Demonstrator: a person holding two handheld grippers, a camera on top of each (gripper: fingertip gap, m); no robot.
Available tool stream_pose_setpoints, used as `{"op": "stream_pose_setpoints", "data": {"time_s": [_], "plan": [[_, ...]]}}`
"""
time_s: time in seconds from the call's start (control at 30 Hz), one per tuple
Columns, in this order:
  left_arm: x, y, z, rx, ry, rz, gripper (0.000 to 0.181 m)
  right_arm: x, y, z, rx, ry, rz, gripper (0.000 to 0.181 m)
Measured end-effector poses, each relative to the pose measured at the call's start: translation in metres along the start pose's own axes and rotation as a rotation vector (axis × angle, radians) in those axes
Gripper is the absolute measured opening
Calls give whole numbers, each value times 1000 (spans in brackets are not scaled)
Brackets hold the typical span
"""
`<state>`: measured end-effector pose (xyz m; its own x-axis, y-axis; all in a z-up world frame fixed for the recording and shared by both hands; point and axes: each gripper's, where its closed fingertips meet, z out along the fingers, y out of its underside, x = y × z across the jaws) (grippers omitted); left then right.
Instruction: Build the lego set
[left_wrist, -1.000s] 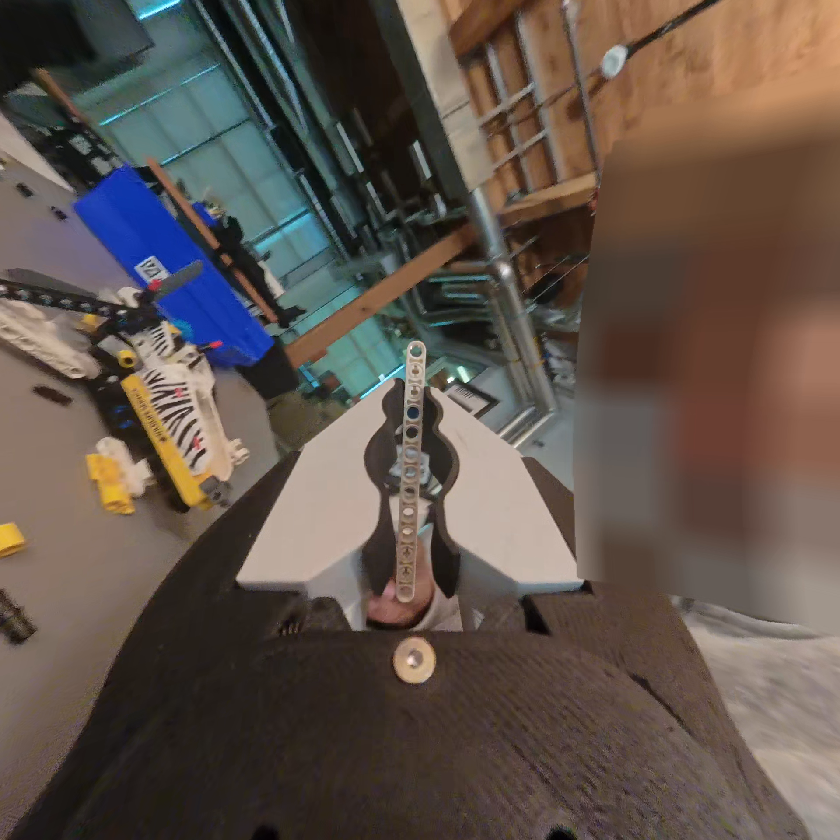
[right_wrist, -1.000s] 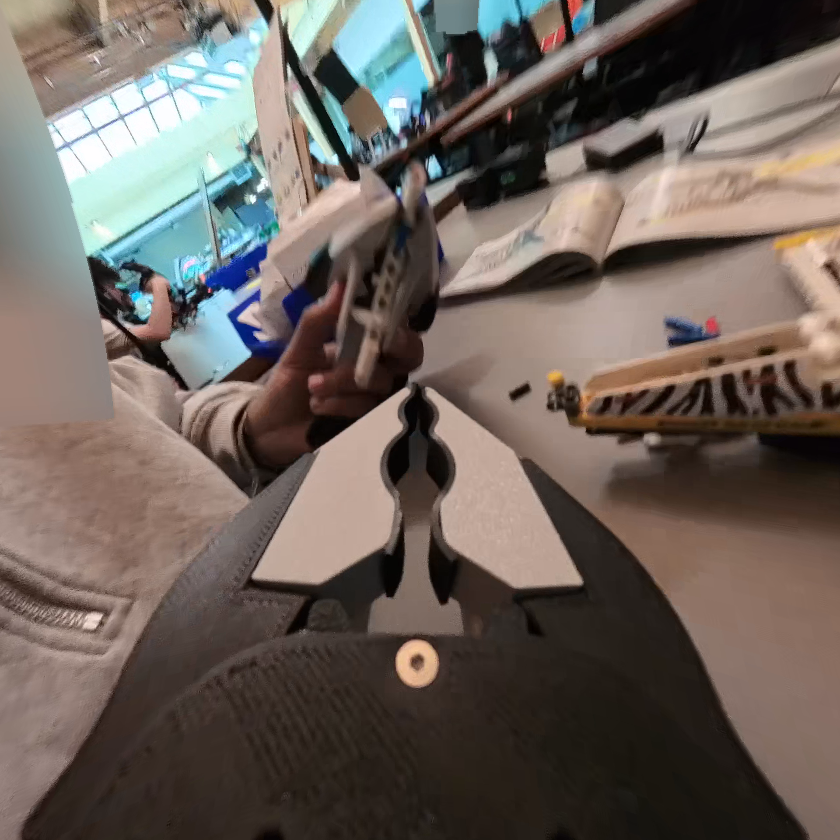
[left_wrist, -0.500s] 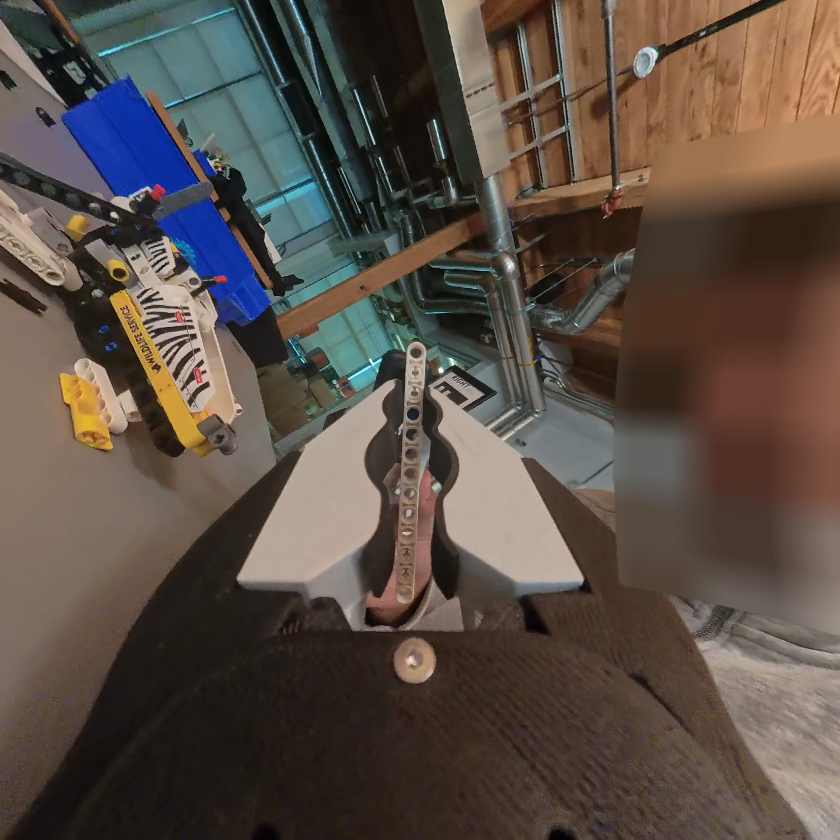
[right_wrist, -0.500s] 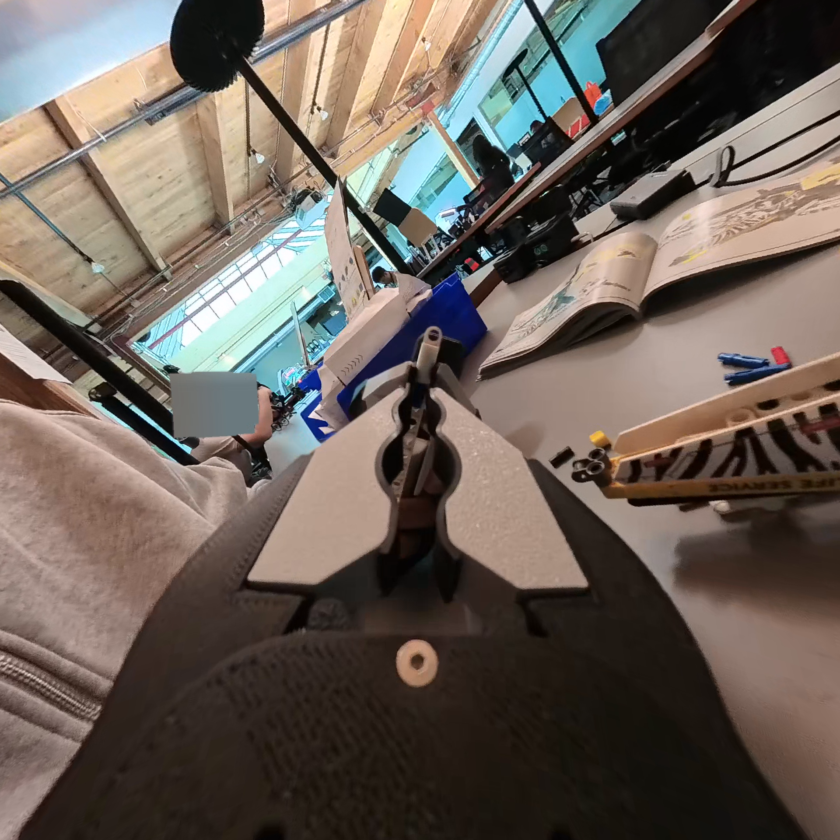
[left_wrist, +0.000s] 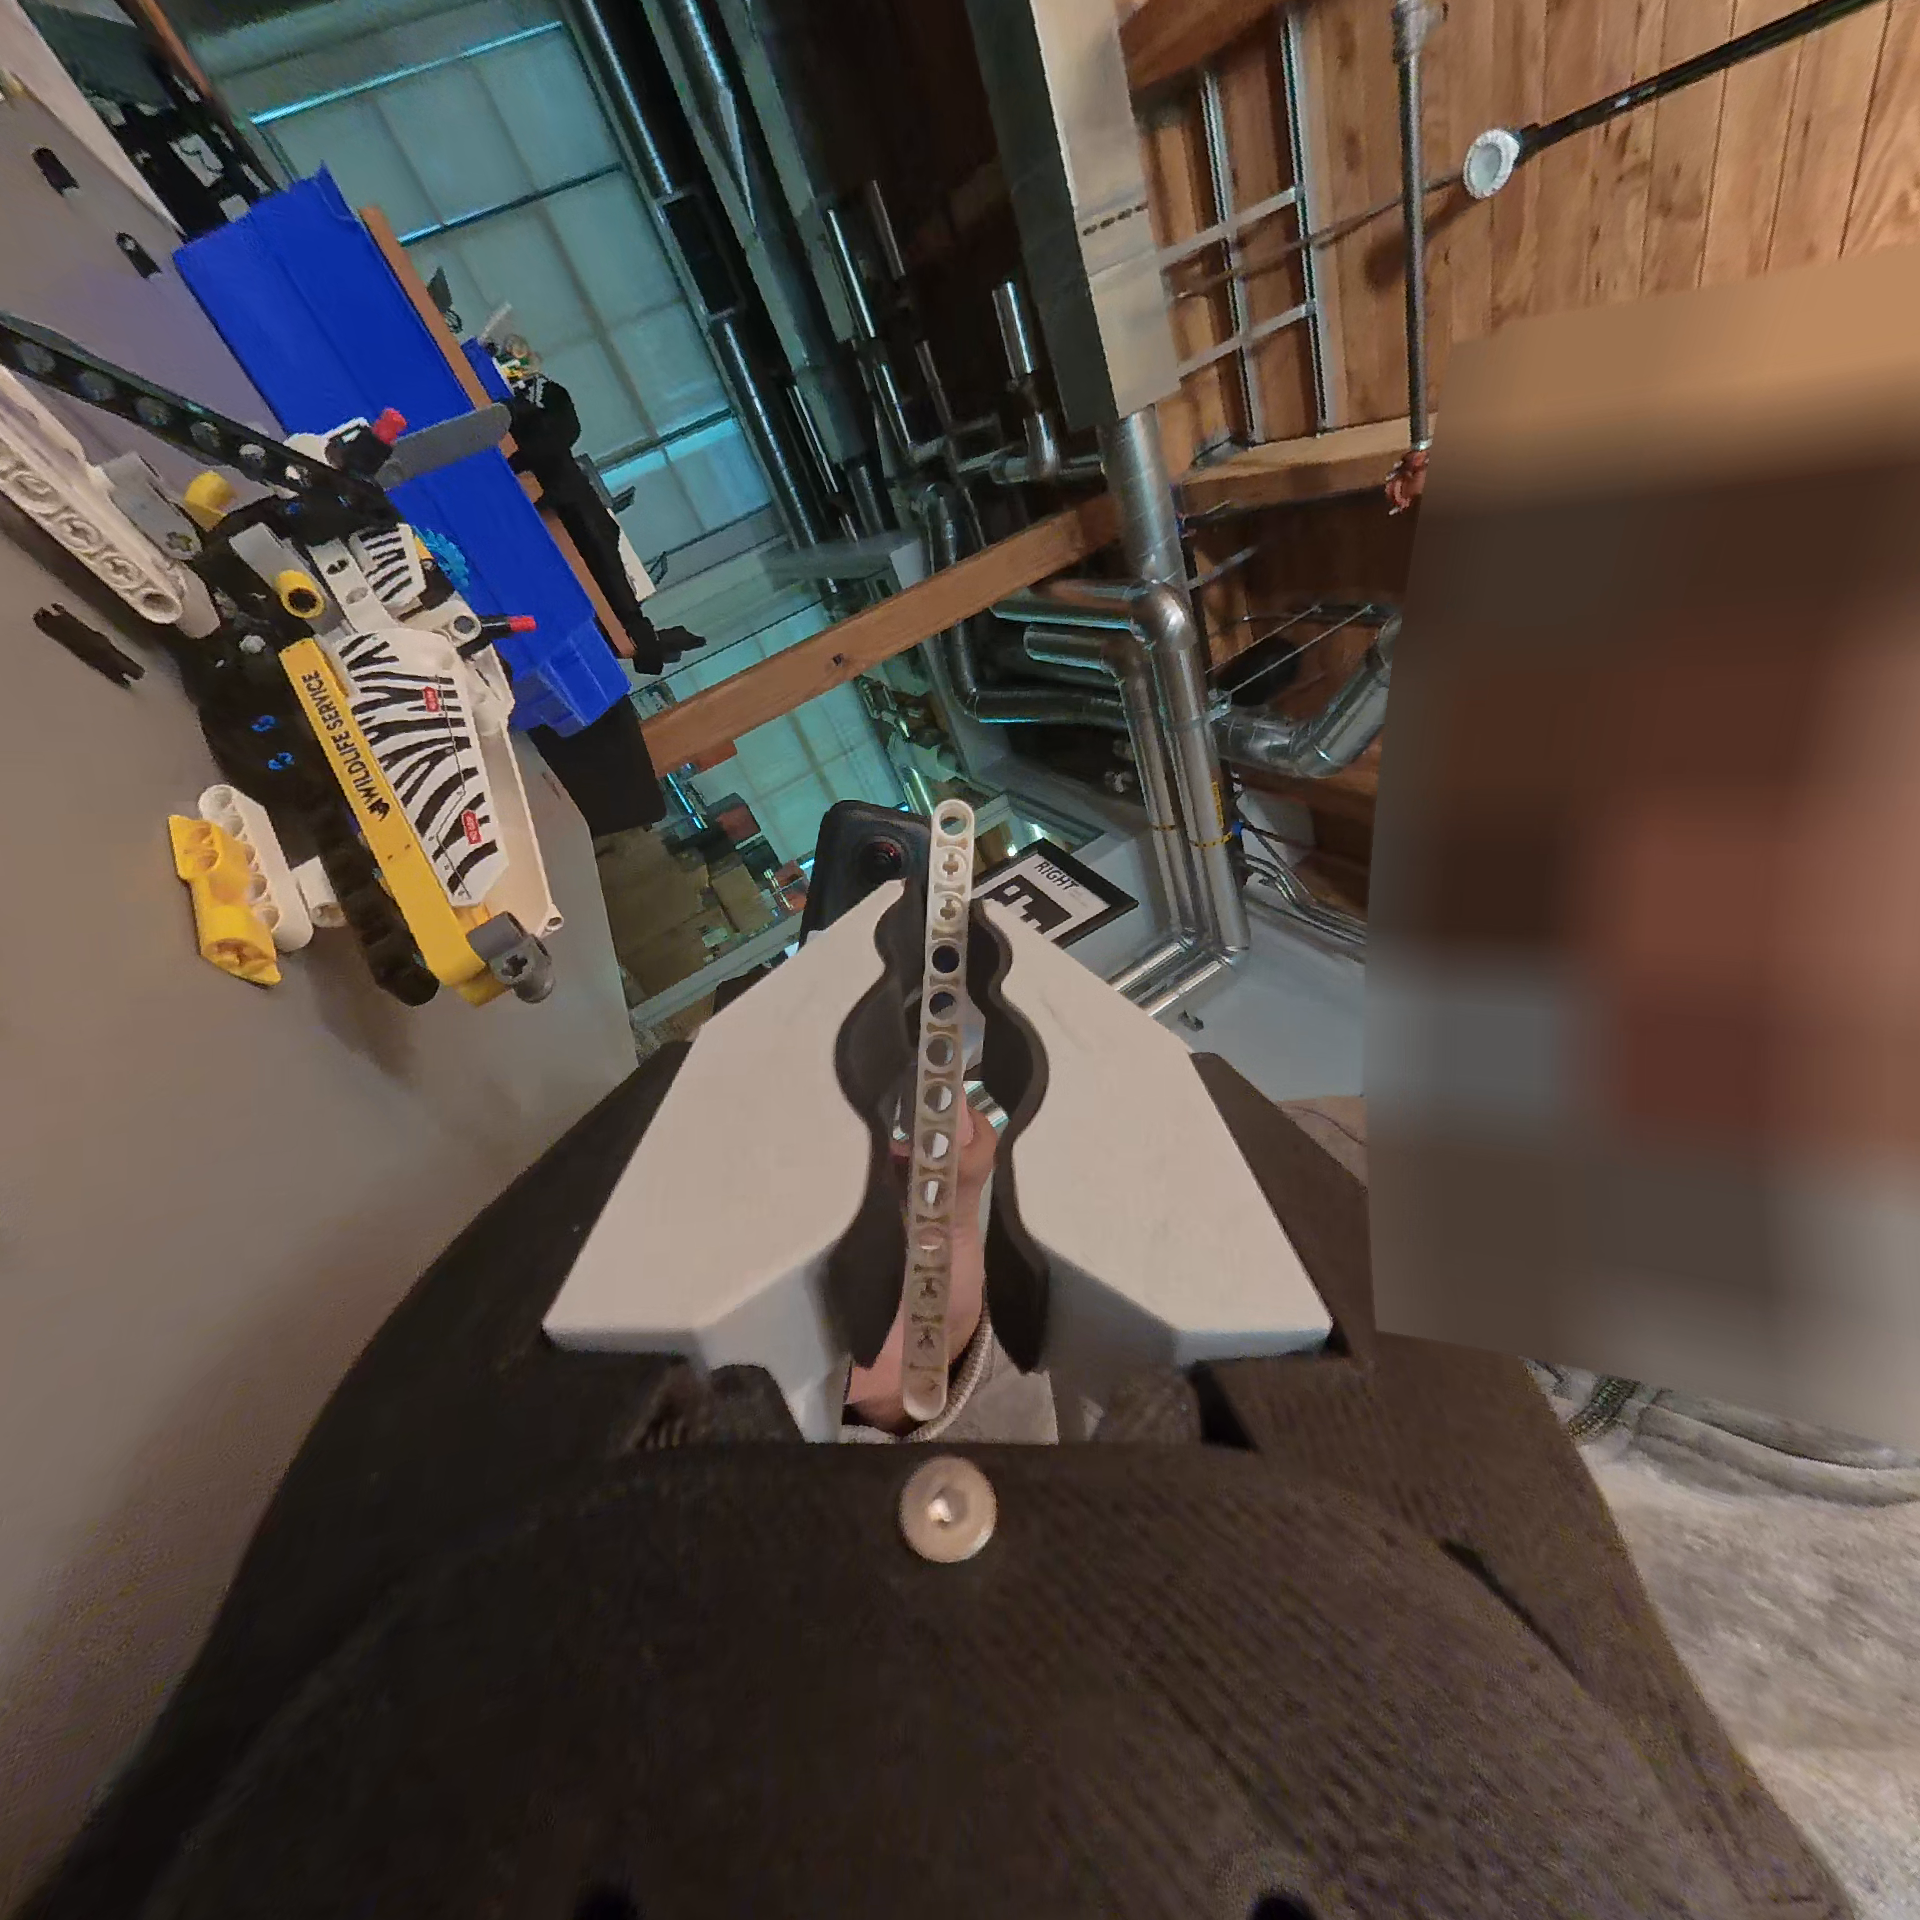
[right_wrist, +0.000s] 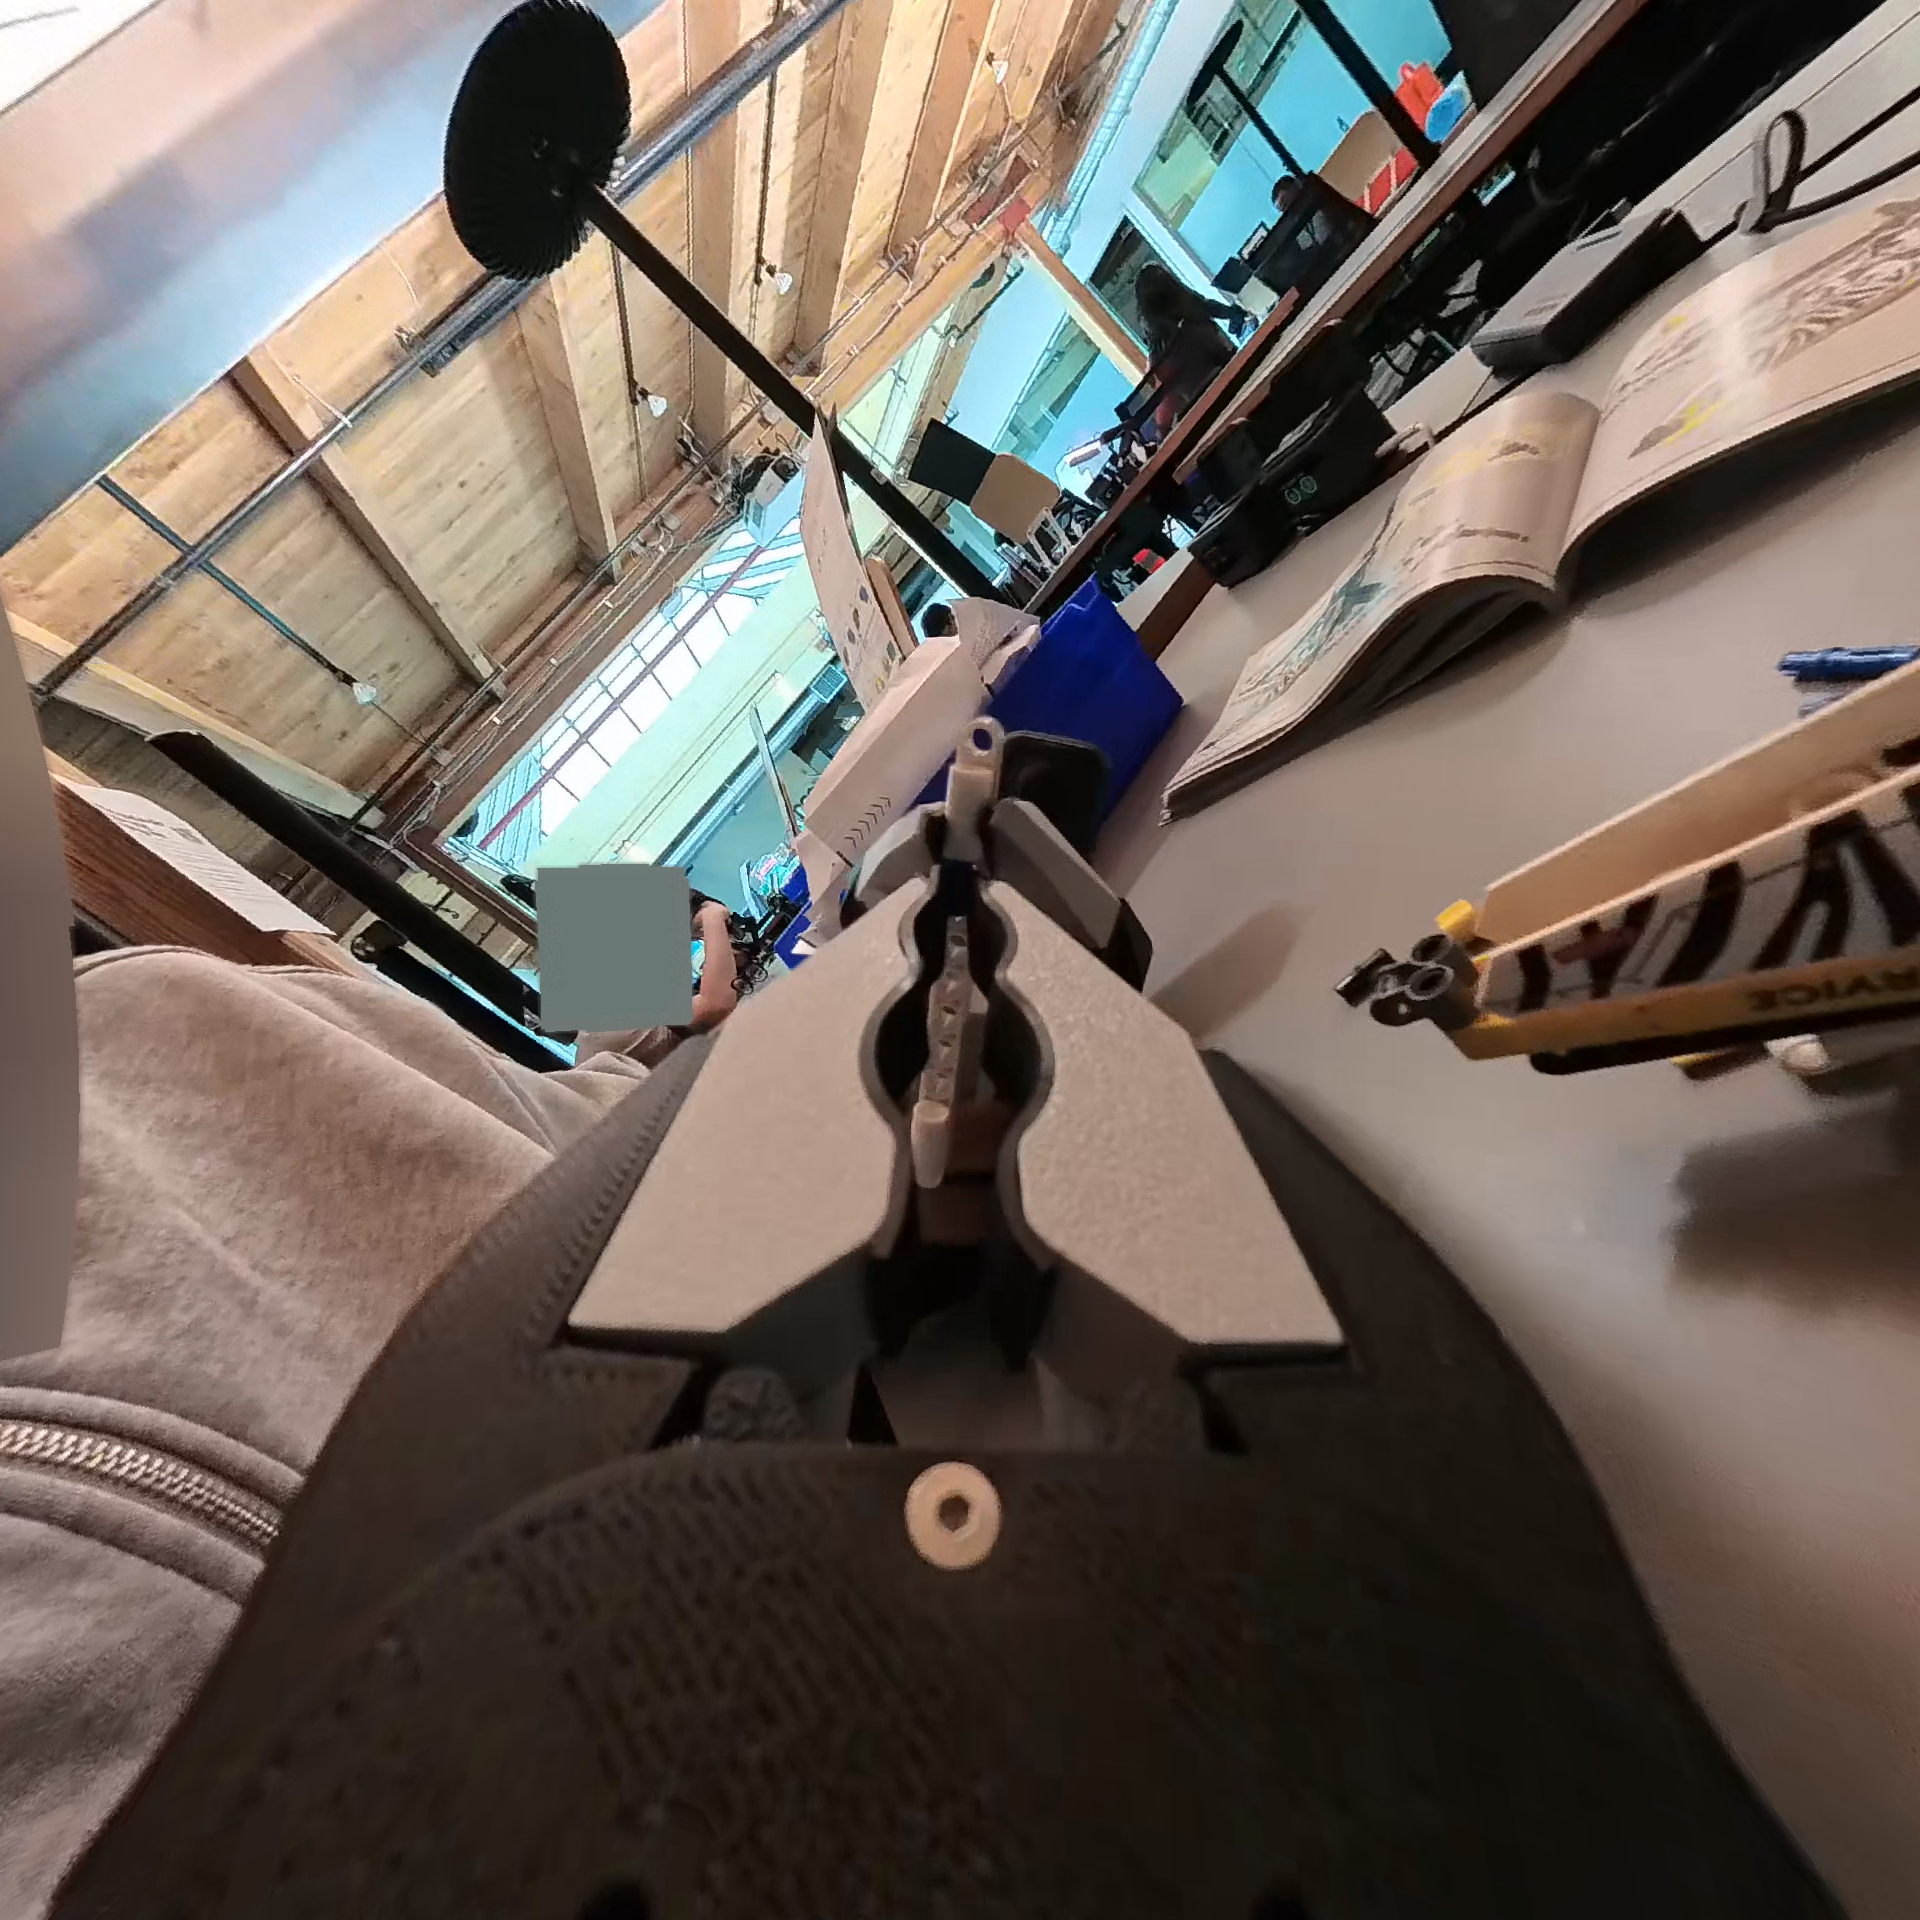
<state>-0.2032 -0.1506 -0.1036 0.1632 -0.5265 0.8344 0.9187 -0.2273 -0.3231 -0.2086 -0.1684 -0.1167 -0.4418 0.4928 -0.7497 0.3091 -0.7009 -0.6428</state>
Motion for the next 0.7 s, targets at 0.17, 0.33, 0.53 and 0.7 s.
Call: {"op": "stream_pose_setpoints", "data": {"time_s": [0.17,0.33,0.53,0.7], "plan": [[-4,-1,-1,6,-9,-26,1,4,2,2,13,-4,44,2],[-5,-2,-2,7,-13,-36,0,5,4,4,14,-7,61,2],[-7,-2,-2,13,-17,-53,1,5,6,3,5,11,41,3],[-7,-1,-1,-3,-27,-35,0,5,7,1,-8,38,2,2]]}}
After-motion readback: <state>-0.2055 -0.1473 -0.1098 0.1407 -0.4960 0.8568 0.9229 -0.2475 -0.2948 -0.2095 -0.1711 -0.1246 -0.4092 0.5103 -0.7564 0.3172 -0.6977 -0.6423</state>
